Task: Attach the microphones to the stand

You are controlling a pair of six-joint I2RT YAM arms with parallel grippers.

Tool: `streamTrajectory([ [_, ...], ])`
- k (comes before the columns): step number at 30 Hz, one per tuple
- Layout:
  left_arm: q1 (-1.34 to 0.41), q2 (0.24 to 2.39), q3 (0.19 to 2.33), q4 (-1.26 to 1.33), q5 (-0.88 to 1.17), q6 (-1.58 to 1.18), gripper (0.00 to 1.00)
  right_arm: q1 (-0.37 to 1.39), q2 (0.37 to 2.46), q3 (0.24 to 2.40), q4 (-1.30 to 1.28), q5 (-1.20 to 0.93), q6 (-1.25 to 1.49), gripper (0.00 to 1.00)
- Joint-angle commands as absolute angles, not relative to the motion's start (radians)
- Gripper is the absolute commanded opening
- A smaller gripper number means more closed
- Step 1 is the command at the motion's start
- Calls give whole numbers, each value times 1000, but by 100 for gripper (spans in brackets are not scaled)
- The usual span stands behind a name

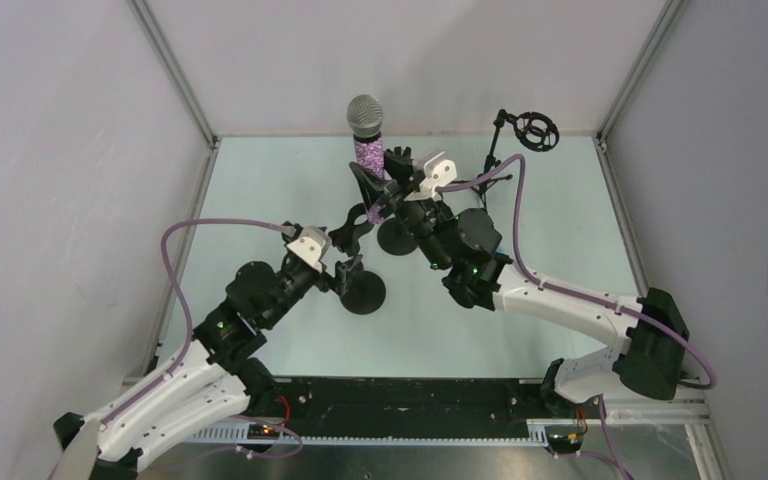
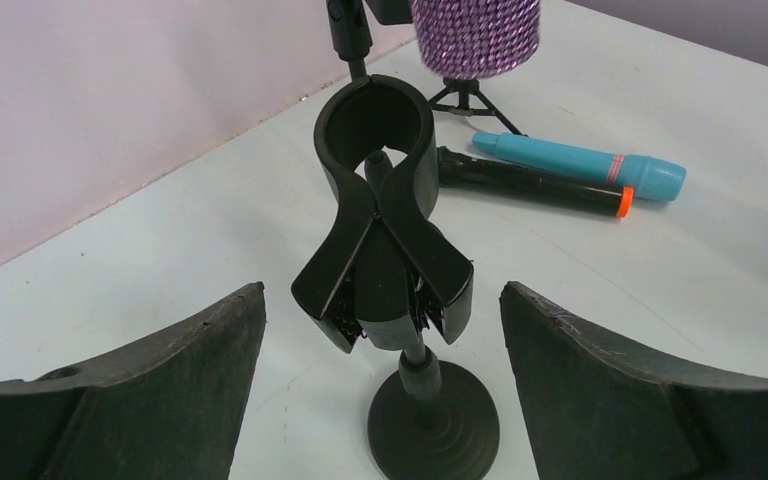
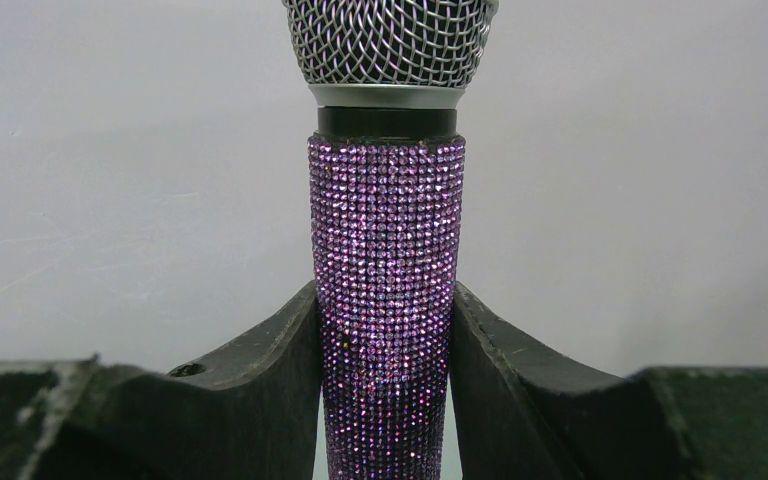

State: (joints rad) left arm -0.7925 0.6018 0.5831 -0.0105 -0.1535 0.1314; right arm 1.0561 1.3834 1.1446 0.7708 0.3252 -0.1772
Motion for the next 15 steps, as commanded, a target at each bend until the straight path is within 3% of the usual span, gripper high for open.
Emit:
streamTrajectory([
  [1, -768, 593, 584, 16, -92, 112, 89, 1052, 1418, 1176, 911, 293, -188, 0],
  [15, -734, 630, 593, 47, -24, 98, 89, 1048, 1470, 1195, 957, 277, -191, 0],
])
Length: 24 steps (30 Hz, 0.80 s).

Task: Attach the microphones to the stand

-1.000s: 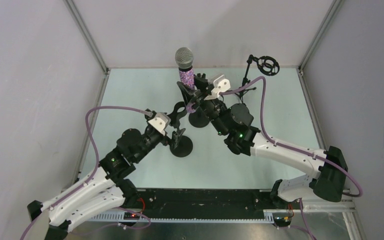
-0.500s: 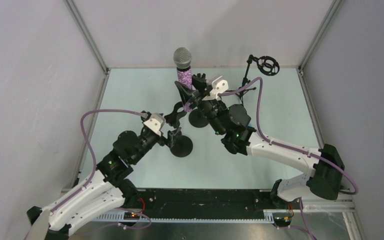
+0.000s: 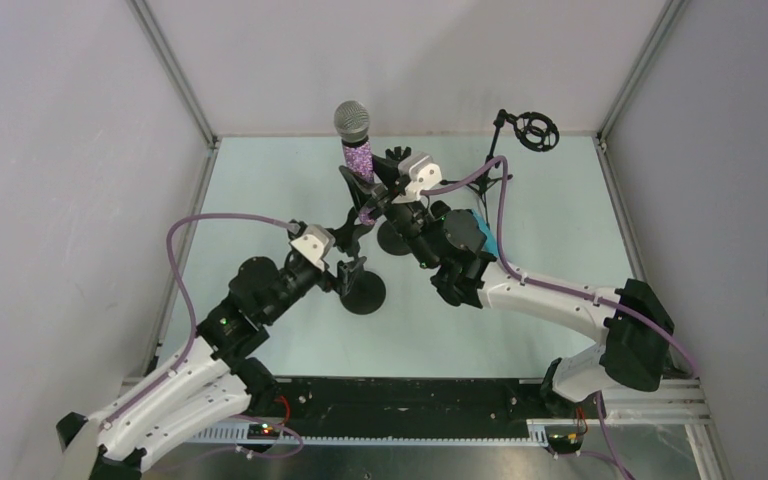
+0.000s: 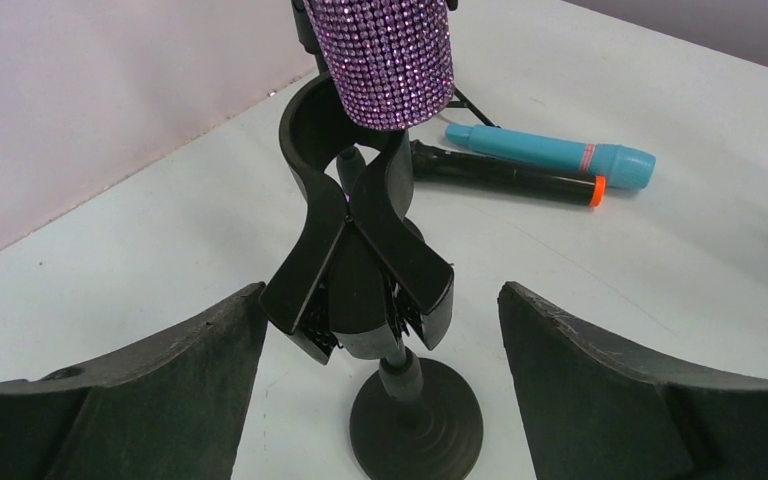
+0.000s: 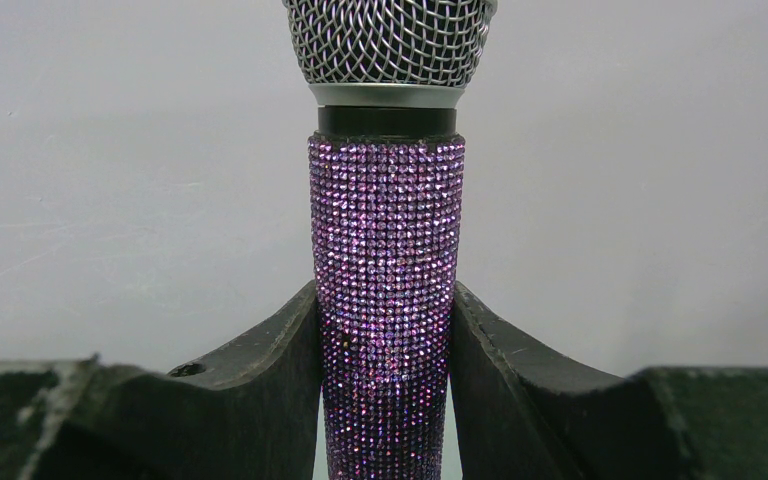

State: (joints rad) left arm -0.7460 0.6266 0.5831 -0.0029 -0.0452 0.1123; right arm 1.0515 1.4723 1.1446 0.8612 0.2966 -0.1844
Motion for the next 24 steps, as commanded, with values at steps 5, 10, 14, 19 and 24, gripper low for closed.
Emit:
streamTrajectory([
  [5, -733, 627, 593, 55, -37, 102, 94, 1050, 1471, 1201, 950, 270, -191, 0],
  [10, -732, 624, 593, 68, -48, 111, 97, 1055, 1468, 1203, 948, 270, -194, 0],
  [14, -733, 614, 590, 68, -34, 110, 97, 1061, 1468, 1204, 953, 272, -205, 0],
  [19, -733, 600, 576, 69, -26, 111, 96, 1062, 1467, 1204, 954, 273, -206, 0],
  [24, -732, 600, 572, 68, -23, 112, 94, 1062, 1466, 1205, 962, 276, -208, 0],
])
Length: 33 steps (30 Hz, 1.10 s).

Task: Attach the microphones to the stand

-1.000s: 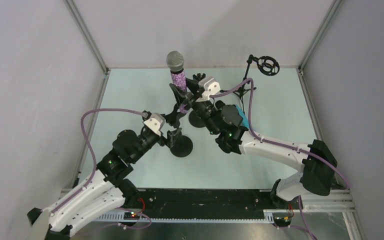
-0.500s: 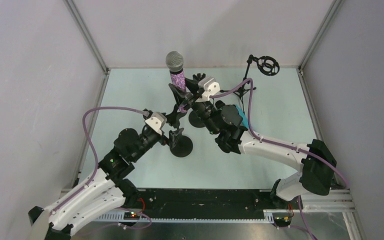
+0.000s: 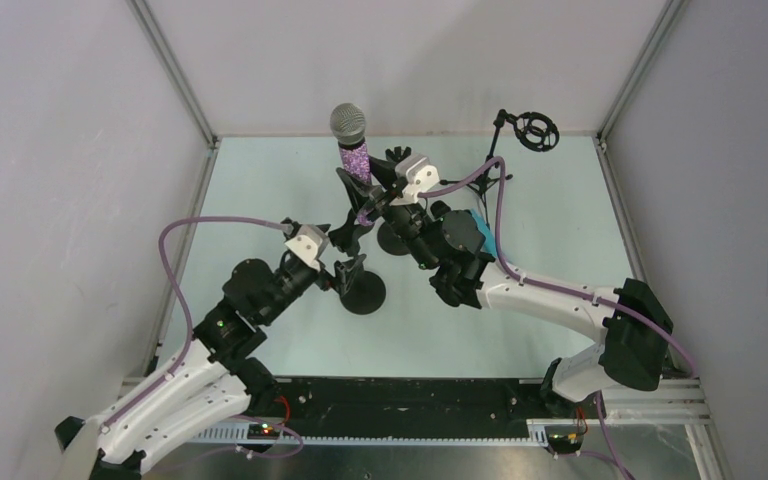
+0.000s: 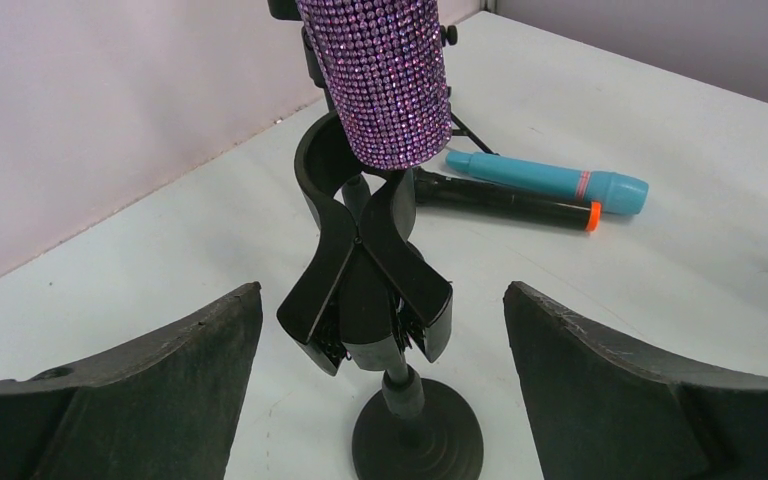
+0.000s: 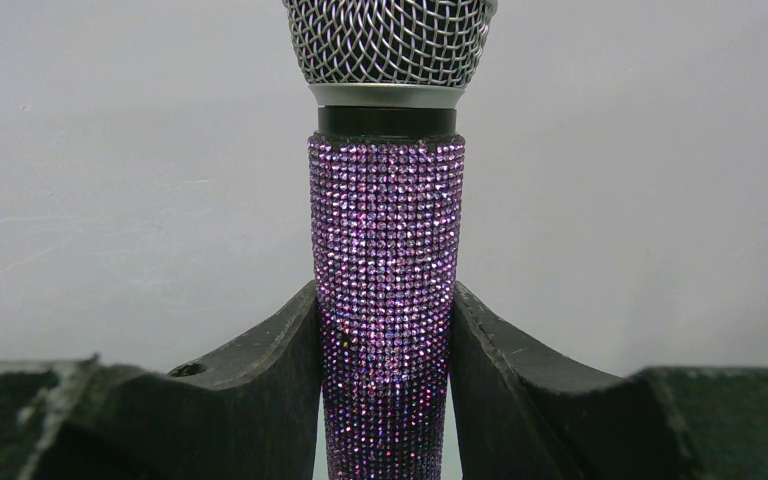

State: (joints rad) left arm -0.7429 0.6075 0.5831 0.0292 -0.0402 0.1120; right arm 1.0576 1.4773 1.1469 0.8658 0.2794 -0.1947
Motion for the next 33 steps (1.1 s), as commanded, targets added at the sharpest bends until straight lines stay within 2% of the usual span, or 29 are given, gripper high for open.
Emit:
streamTrajectory([
  [1, -732, 603, 571, 69, -22, 112, 93, 1062, 1466, 1204, 966, 275, -210, 0],
  [12, -732, 609, 569, 69, -29, 121, 92, 1062, 1475, 1222, 978, 266, -217, 0],
  [19, -729, 611, 569, 69, -25, 123, 79, 1061, 1490, 1230, 979, 264, -213, 0],
  [26, -722, 637, 583, 81, -28, 135, 77, 1057, 1500, 1239, 974, 257, -217, 0],
  [29, -722, 649, 581, 97, -32, 131, 79, 1056, 1503, 1239, 974, 252, -220, 0],
  [32, -721, 648, 577, 104, -49, 119, 95, 1056, 1496, 1239, 970, 250, -224, 0],
  [33, -721, 645, 577, 105, -57, 117, 97, 1056, 1494, 1239, 968, 249, -224, 0],
])
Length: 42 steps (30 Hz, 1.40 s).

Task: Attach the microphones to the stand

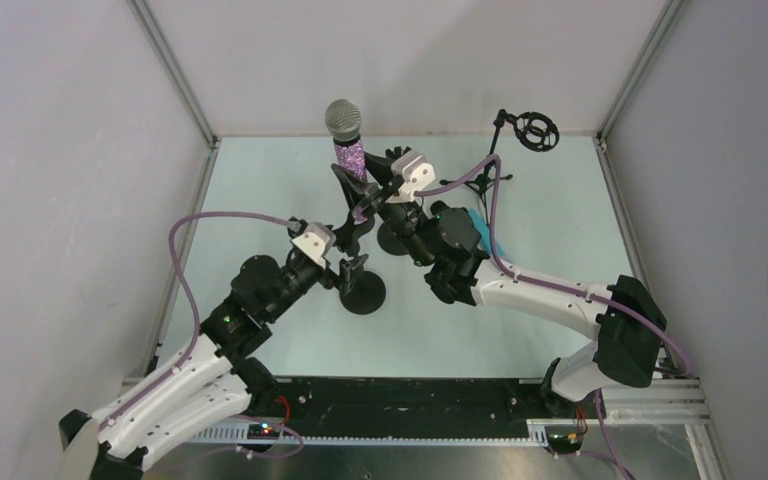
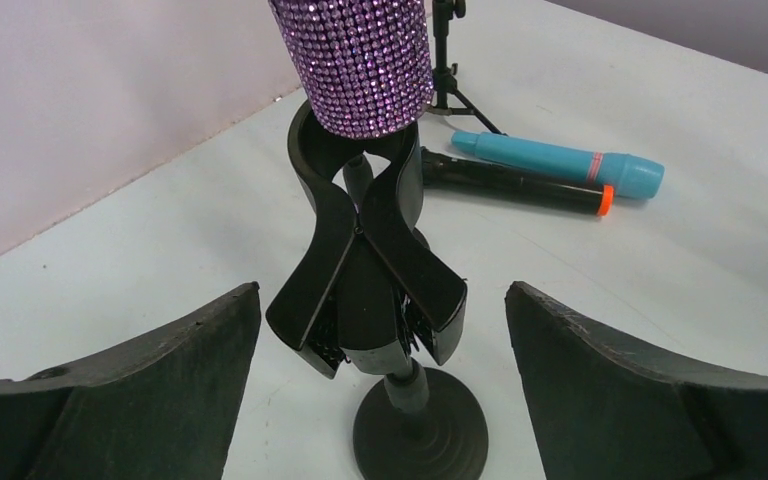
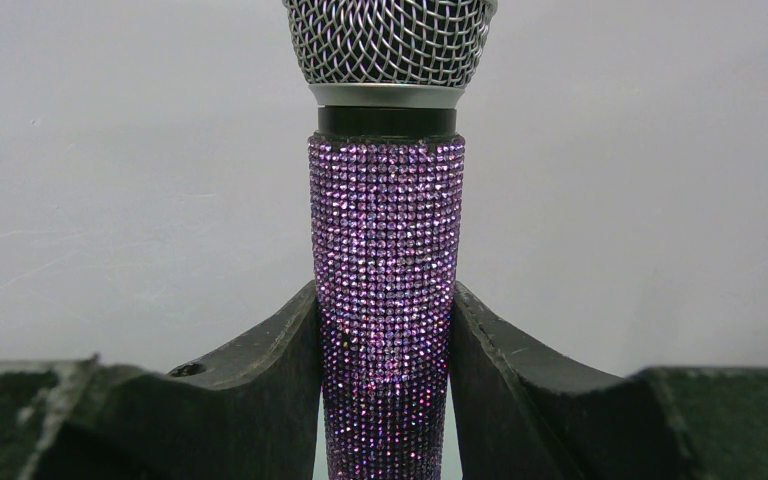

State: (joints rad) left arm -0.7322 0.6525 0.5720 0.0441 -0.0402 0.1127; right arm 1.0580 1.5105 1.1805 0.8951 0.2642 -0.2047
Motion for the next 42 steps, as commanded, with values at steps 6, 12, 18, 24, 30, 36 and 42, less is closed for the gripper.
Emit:
streamTrajectory([
  [6, -720, 622, 568, 104, -52, 115, 99, 1059, 1489, 1239, 963, 252, -225, 0],
  [12, -713, 633, 567, 104, 6, 147, 20, 1058, 1493, 1238, 966, 256, -226, 0],
  [18, -680, 650, 565, 100, 36, 117, 0, 1045, 1513, 1238, 964, 256, -221, 0],
  [24, -678, 646, 561, 97, 20, 122, 0, 1032, 1534, 1210, 980, 278, -238, 0],
  [30, -674, 632, 567, 85, 17, 126, 0, 1011, 1625, 1183, 1071, 300, -271, 0],
  [36, -662, 627, 562, 65, 26, 122, 0, 1033, 1679, 1051, 1251, 387, -330, 0],
  [42, -652, 646, 568, 67, 26, 106, 0, 1106, 1710, 973, 1422, 470, -465, 0],
])
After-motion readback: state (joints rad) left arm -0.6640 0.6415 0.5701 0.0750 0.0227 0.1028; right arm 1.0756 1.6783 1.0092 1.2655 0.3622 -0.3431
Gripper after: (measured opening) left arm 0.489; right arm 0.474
